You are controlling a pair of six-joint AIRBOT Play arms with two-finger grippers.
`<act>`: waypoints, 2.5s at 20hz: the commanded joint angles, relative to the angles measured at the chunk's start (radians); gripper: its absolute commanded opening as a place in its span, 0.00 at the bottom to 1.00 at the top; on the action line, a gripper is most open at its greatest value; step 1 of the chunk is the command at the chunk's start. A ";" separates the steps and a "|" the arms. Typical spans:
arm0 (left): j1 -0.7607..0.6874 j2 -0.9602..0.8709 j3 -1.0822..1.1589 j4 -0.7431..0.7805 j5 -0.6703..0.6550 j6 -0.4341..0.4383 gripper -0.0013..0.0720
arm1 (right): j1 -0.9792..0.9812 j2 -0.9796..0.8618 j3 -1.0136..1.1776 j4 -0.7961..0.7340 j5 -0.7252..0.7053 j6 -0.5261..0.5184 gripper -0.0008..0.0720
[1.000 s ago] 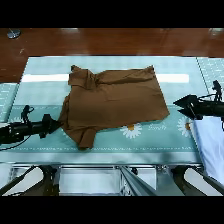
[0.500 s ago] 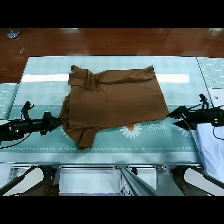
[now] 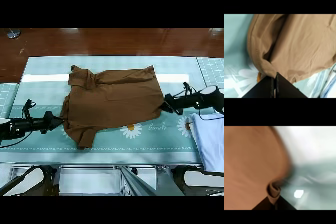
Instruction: Fold the shirts.
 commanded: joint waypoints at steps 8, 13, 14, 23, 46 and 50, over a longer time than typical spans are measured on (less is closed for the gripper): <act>0.013 0.095 0.740 -0.373 -0.064 0.015 0.04 | 0.057 0.105 0.825 -0.035 0.194 0.036 0.05; 0.013 0.200 1.236 0.018 -0.027 -0.163 0.04 | 0.057 0.337 1.171 -0.224 0.215 0.060 0.05; 0.013 0.232 1.293 0.115 -0.027 -0.200 0.04 | 0.057 0.404 1.171 -0.252 0.232 0.059 0.05; -0.222 0.558 1.387 0.793 -0.117 -0.346 0.04 | 0.057 0.764 1.171 -0.398 0.472 0.106 0.05; -0.490 -0.243 0.880 0.890 0.471 -0.772 0.04 | 0.091 -0.135 0.616 -0.085 -0.108 0.061 0.05; -0.488 -0.379 0.914 0.835 0.460 -0.860 0.05 | 0.091 -0.373 0.839 -0.041 -0.062 0.105 0.05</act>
